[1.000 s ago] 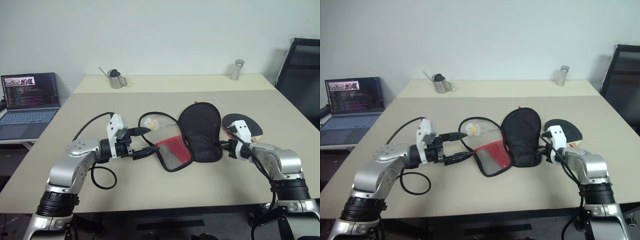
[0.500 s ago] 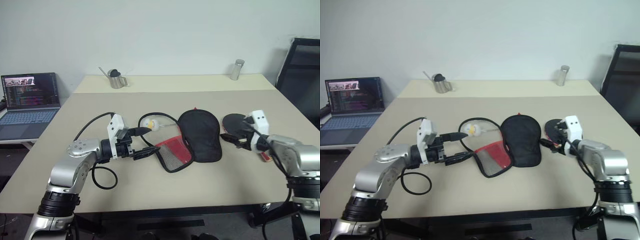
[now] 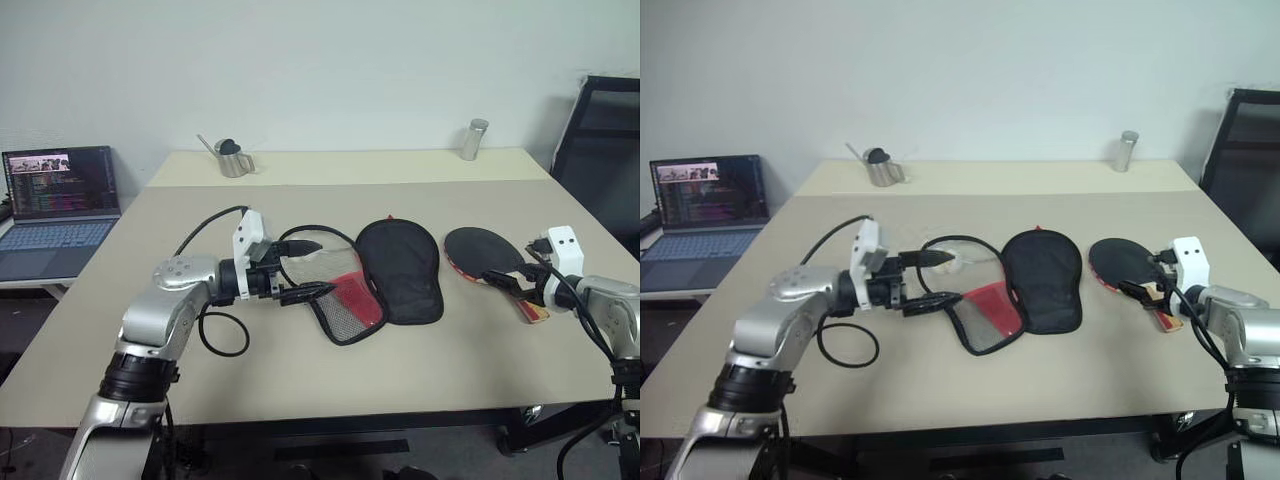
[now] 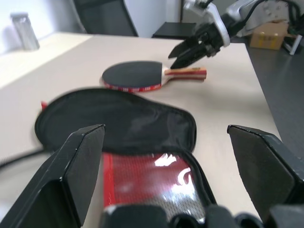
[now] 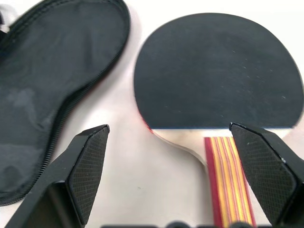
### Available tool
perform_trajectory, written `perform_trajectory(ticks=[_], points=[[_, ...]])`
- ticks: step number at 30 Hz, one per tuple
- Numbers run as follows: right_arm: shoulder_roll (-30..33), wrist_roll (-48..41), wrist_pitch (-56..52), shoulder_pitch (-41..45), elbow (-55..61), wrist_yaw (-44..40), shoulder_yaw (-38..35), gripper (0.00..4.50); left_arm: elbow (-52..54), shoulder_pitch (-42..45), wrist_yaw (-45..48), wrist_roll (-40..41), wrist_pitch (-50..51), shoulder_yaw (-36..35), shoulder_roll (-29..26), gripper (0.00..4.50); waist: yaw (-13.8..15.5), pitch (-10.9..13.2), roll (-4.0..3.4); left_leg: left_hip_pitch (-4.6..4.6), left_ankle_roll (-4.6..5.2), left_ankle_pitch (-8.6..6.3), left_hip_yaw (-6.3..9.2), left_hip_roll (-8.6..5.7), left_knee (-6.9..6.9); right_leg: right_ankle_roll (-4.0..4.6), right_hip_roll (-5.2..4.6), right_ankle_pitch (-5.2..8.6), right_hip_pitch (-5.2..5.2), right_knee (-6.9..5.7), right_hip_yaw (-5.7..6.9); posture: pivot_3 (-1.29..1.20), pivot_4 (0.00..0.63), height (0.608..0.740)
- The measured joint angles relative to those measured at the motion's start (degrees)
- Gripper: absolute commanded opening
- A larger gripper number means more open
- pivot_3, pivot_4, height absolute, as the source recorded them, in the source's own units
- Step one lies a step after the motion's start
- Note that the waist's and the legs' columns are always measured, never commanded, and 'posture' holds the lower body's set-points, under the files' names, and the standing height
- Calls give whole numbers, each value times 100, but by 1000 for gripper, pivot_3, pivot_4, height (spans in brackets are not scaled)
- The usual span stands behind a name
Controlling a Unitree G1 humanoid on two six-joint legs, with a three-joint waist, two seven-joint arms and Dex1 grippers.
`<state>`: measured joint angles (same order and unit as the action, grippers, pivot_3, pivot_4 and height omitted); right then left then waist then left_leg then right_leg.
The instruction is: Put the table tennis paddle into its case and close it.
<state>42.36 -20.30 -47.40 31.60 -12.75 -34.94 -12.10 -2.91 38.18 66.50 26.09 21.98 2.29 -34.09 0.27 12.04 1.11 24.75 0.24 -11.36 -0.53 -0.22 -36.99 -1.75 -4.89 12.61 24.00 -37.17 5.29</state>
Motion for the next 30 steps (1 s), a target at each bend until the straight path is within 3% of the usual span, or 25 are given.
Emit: perform_trajectory(ticks=[7,21,30], points=[[0,258,421,1,-750,11,2,4455,-250,250,223,-148,-223,295,277,4500,-4,0,0,0,0,0,-4,0,1,-1,-1,-1,1,1,-3,0,150,740],[-99,653,1083,576,-2158,-132,319,4455,-300,258,278,-211,-275,328,304,4500,-27,0,0,-1,4,3,-6,0,-2,-1,-1,-6,1,0,-6,0,150,740],[-182,840,1378,709,-2425,-243,436,4455,-280,170,265,-212,-270,313,261,4500,-30,-1,1,-3,6,4,-6,1,-4,0,-1,-10,-1,-1,-7,0,150,740]])
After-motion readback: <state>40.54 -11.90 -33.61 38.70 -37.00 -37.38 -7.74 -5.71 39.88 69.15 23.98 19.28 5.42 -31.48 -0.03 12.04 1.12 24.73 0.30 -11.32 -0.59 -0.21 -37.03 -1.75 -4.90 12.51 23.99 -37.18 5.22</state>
